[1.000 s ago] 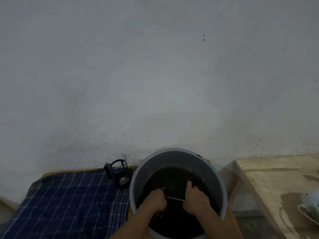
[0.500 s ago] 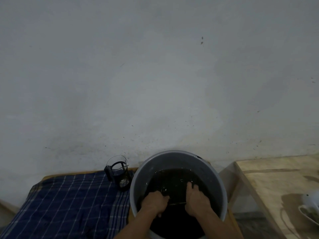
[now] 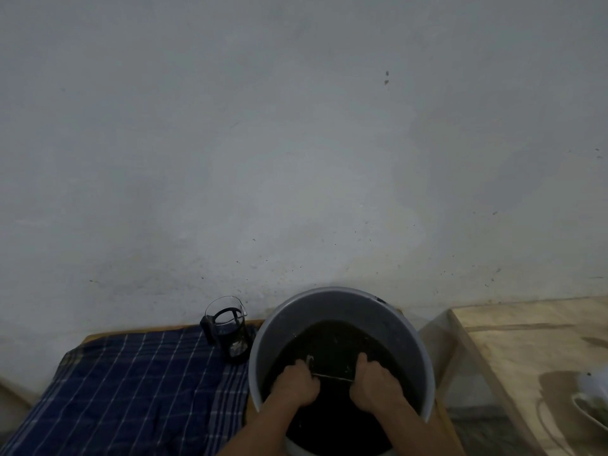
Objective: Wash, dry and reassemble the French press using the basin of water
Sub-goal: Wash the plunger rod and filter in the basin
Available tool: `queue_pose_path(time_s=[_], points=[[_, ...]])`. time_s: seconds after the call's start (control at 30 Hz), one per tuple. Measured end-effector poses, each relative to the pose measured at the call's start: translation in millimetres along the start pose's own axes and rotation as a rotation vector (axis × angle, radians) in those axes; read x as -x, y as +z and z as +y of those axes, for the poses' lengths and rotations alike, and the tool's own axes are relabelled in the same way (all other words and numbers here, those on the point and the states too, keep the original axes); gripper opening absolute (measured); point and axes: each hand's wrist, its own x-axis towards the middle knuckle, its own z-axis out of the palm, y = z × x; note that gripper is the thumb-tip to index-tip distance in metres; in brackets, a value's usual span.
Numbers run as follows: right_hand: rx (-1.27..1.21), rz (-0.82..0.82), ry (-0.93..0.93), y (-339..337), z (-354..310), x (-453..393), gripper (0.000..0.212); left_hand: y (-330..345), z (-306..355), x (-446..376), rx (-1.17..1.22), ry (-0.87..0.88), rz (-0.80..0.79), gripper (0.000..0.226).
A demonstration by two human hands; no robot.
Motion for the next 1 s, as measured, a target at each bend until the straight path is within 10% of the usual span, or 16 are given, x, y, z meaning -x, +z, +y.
queue_pose_path(time_s=[0.53, 0.73, 1.0], points=[[0.012, 0.014, 0.002, 4.8, 0.7, -1.8, 0.078, 3.9, 2.8, 2.2, -0.021, -0.009, 0.055, 0.053], [0.084, 0.017, -0.058, 5.7, -1.3, -0.5, 0.091, 2.0, 2.3, 3.2, -0.112, -0.021, 0.033, 0.022], [0.088, 0.084, 0.01, 9.3, 0.5, -0.4, 0.091, -0.3, 3.7, 5.7, 0.03, -0.022, -0.062, 0.05]])
